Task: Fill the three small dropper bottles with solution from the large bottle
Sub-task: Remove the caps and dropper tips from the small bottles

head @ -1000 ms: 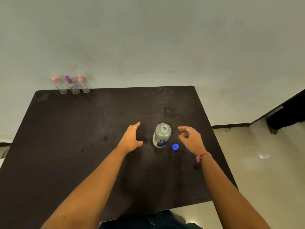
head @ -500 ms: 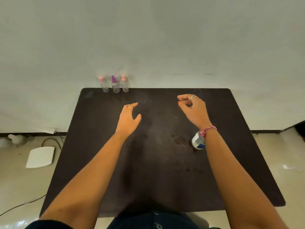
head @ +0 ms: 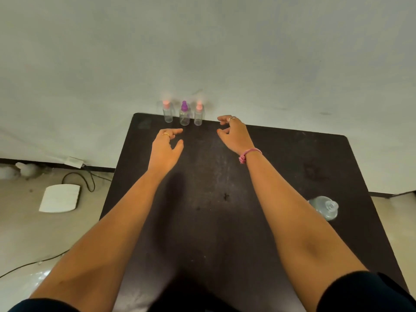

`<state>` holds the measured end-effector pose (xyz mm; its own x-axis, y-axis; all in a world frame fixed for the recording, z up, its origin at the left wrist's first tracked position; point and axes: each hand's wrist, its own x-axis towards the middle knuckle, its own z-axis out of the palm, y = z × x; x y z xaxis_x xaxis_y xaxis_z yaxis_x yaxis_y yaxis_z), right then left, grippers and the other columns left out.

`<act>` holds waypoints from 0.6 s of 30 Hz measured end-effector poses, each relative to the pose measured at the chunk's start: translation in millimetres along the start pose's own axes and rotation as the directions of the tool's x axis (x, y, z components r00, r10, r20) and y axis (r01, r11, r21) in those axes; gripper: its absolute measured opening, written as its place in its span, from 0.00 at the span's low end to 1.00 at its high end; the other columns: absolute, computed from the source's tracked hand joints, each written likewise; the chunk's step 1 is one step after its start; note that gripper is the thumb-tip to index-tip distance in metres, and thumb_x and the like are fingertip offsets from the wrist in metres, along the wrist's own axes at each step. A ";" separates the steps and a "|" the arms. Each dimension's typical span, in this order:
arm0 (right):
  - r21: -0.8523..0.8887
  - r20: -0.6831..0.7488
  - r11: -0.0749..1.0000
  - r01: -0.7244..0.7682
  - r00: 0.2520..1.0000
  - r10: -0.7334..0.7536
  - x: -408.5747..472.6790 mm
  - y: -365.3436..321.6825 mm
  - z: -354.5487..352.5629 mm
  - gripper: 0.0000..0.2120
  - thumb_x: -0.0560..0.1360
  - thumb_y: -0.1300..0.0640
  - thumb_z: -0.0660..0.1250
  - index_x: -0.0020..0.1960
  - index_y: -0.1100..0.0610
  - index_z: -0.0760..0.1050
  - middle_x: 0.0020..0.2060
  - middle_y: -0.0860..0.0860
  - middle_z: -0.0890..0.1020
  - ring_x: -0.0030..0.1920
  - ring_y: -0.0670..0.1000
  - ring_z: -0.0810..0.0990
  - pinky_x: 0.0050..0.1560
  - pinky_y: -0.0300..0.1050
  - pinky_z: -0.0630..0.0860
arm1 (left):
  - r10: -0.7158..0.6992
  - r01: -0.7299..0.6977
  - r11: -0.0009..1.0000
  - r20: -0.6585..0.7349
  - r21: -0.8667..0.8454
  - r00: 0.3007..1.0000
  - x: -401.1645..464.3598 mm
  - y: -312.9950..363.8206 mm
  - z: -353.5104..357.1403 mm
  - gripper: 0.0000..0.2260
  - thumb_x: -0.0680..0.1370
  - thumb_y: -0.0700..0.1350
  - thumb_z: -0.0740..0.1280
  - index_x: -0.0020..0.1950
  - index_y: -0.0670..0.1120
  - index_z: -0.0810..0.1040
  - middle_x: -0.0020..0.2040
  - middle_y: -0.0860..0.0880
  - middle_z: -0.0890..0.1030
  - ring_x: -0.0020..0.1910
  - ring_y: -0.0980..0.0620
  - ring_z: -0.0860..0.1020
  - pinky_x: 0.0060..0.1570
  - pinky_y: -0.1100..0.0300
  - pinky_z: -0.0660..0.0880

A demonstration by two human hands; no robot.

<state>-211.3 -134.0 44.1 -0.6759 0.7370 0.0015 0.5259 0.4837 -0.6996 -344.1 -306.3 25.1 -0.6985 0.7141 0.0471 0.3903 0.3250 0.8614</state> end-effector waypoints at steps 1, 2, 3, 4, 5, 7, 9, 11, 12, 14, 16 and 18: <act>-0.017 0.007 1.000 -0.001 1.000 0.001 10.5 -2.6 5.3 0.18 0.76 0.61 0.65 0.65 0.56 0.72 0.58 0.53 0.77 0.44 0.48 0.80 0.56 0.42 0.75 | -0.008 0.008 1.000 -0.005 -0.004 1.000 4.5 -4.1 -3.1 0.14 0.78 0.42 0.65 0.64 0.47 0.76 0.63 0.49 0.73 0.62 0.55 0.73 0.59 0.60 0.72; -0.032 0.010 0.999 0.000 1.000 0.000 20.6 -4.7 10.3 0.18 0.76 0.61 0.65 0.66 0.57 0.72 0.59 0.54 0.76 0.46 0.49 0.80 0.57 0.43 0.75 | -0.017 0.017 1.000 -0.007 -0.006 1.000 9.0 -8.4 -5.5 0.14 0.78 0.42 0.65 0.64 0.47 0.76 0.63 0.49 0.73 0.62 0.55 0.73 0.59 0.61 0.72; -0.050 0.014 0.999 0.003 1.000 -0.002 30.0 -6.6 16.0 0.19 0.76 0.62 0.64 0.66 0.57 0.72 0.60 0.55 0.76 0.49 0.51 0.80 0.58 0.44 0.74 | -0.028 0.028 1.000 -0.008 -0.009 1.000 13.1 -12.6 -7.4 0.14 0.78 0.42 0.65 0.64 0.47 0.76 0.63 0.50 0.73 0.62 0.55 0.73 0.59 0.61 0.71; -0.071 0.017 0.997 0.010 1.000 -0.009 37.9 -8.2 20.6 0.19 0.76 0.63 0.64 0.67 0.57 0.71 0.61 0.56 0.74 0.52 0.53 0.80 0.60 0.45 0.74 | -0.039 0.039 0.999 -0.009 -0.014 0.999 15.9 -16.0 -8.6 0.14 0.78 0.42 0.65 0.64 0.48 0.76 0.63 0.50 0.74 0.62 0.56 0.73 0.59 0.62 0.71; -0.094 0.024 0.995 0.019 1.000 -0.017 46.3 -10.5 26.0 0.20 0.76 0.63 0.63 0.68 0.57 0.71 0.63 0.56 0.73 0.55 0.54 0.79 0.62 0.46 0.73 | -0.049 0.049 0.999 -0.013 -0.019 0.999 19.2 -20.0 -10.0 0.14 0.78 0.42 0.65 0.64 0.48 0.76 0.63 0.50 0.74 0.62 0.56 0.73 0.58 0.63 0.71; -0.137 0.033 0.990 0.032 0.999 -0.028 61.9 -14.8 35.3 0.21 0.76 0.65 0.61 0.69 0.57 0.70 0.65 0.56 0.71 0.58 0.55 0.77 0.63 0.46 0.71 | -0.059 0.059 0.998 -0.016 -0.022 0.998 24.9 -26.3 -11.5 0.14 0.78 0.42 0.65 0.63 0.48 0.76 0.63 0.51 0.74 0.61 0.57 0.73 0.57 0.64 0.70; -0.185 0.042 0.982 0.048 0.998 -0.041 75.1 -17.2 43.1 0.21 0.76 0.66 0.61 0.69 0.58 0.70 0.66 0.55 0.69 0.61 0.55 0.76 0.64 0.45 0.70 | -0.056 0.056 0.998 -0.007 -0.025 0.998 28.1 -29.9 -11.9 0.14 0.78 0.41 0.65 0.63 0.48 0.76 0.63 0.52 0.74 0.61 0.58 0.73 0.57 0.65 0.70; -0.232 0.083 0.970 0.070 0.995 -0.052 89.5 -20.2 52.0 0.22 0.76 0.66 0.62 0.69 0.58 0.70 0.68 0.55 0.66 0.62 0.56 0.74 0.64 0.44 0.69 | -0.060 0.059 0.997 -0.012 -0.041 0.998 32.6 -33.0 -13.9 0.13 0.78 0.41 0.65 0.63 0.49 0.77 0.61 0.53 0.73 0.60 0.59 0.73 0.58 0.65 0.70; -0.254 0.110 0.964 0.079 0.993 -0.052 95.2 -21.3 56.2 0.22 0.76 0.67 0.62 0.70 0.58 0.69 0.70 0.55 0.64 0.62 0.56 0.74 0.64 0.45 0.69 | -0.063 0.062 0.997 -0.020 -0.048 0.998 33.5 -34.3 -15.0 0.13 0.78 0.41 0.65 0.62 0.49 0.77 0.61 0.54 0.73 0.60 0.59 0.73 0.58 0.65 0.70; -0.300 0.144 0.950 0.080 0.989 -0.038 104.8 -20.8 63.3 0.25 0.75 0.68 0.63 0.71 0.57 0.68 0.73 0.55 0.60 0.63 0.58 0.74 0.64 0.46 0.70 | -0.065 0.063 0.997 -0.023 -0.054 0.998 34.4 -36.6 -16.4 0.13 0.78 0.41 0.65 0.62 0.49 0.77 0.60 0.56 0.72 0.59 0.60 0.73 0.58 0.66 0.69; -0.347 0.168 0.935 0.072 0.986 -0.014 113.4 -17.0 68.1 0.27 0.74 0.69 0.64 0.72 0.57 0.67 0.74 0.55 0.58 0.63 0.60 0.74 0.64 0.48 0.70 | -0.070 0.069 0.996 -0.014 -0.050 0.997 35.1 -40.1 -16.4 0.13 0.78 0.41 0.65 0.62 0.49 0.77 0.59 0.56 0.72 0.58 0.61 0.73 0.56 0.69 0.69; -0.393 0.194 0.916 0.084 0.981 -0.007 118.4 -13.3 69.4 0.26 0.75 0.68 0.64 0.72 0.58 0.67 0.72 0.56 0.60 0.62 0.61 0.74 0.65 0.48 0.70 | -0.080 0.079 0.996 -0.006 -0.052 0.997 35.2 -43.3 -15.6 0.13 0.78 0.40 0.65 0.62 0.49 0.77 0.59 0.56 0.72 0.58 0.61 0.73 0.55 0.70 0.68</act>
<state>-334.1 -85.9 4.0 -0.7670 0.6279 -0.1323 0.6275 0.6906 -0.3596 -394.9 -304.9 -2.7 -0.7308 0.6824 -0.0189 0.3022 0.3482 0.8874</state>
